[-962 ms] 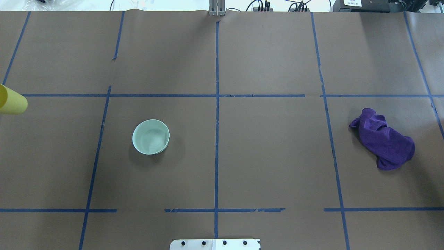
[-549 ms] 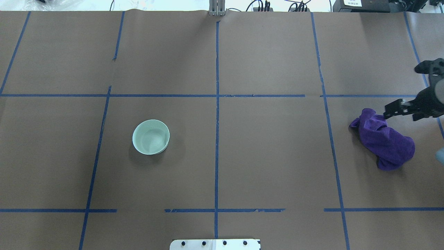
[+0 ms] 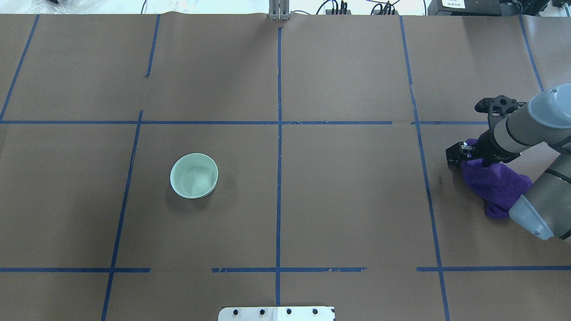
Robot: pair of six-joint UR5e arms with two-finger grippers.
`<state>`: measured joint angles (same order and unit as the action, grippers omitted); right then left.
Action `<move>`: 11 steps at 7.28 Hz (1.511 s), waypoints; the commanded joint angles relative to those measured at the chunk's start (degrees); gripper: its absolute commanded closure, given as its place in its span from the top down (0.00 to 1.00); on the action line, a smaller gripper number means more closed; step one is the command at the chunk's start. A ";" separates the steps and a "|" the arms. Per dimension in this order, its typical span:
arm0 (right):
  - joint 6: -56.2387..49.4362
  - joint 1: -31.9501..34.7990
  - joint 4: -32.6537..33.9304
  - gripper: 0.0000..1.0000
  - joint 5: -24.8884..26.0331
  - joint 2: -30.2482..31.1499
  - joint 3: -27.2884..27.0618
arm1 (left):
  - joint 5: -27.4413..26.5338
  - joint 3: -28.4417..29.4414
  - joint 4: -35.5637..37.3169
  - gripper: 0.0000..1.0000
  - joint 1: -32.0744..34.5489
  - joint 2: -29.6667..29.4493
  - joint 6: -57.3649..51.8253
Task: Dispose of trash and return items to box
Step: 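Grasp the purple cloth with the right gripper and lift it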
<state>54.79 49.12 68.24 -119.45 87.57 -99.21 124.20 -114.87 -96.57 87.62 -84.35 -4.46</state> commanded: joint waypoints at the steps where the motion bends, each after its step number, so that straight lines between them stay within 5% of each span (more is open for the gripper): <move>1: -0.39 0.36 0.14 0.15 -0.08 0.32 0.17 | -0.01 1.75 -0.02 0.00 0.36 0.06 -3.78; 2: -0.39 1.32 0.14 0.00 0.00 0.58 -0.01 | -0.10 3.33 -0.02 0.00 0.62 -0.29 -5.71; 5: -1.09 4.83 0.93 0.00 -1.57 2.16 -3.77 | -0.19 5.89 -0.37 0.00 0.71 1.63 -5.91; 9: -10.03 16.42 24.60 0.00 -6.94 1.20 -19.75 | 0.08 7.81 -0.37 0.00 2.63 7.08 -9.22; 11: -14.78 21.96 27.82 0.00 -9.20 1.03 -21.37 | 0.78 16.14 -0.63 0.00 10.01 6.83 -12.93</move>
<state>42.88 67.99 93.73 -126.89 88.75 -119.37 124.60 -103.10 -97.04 94.34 -77.61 -15.50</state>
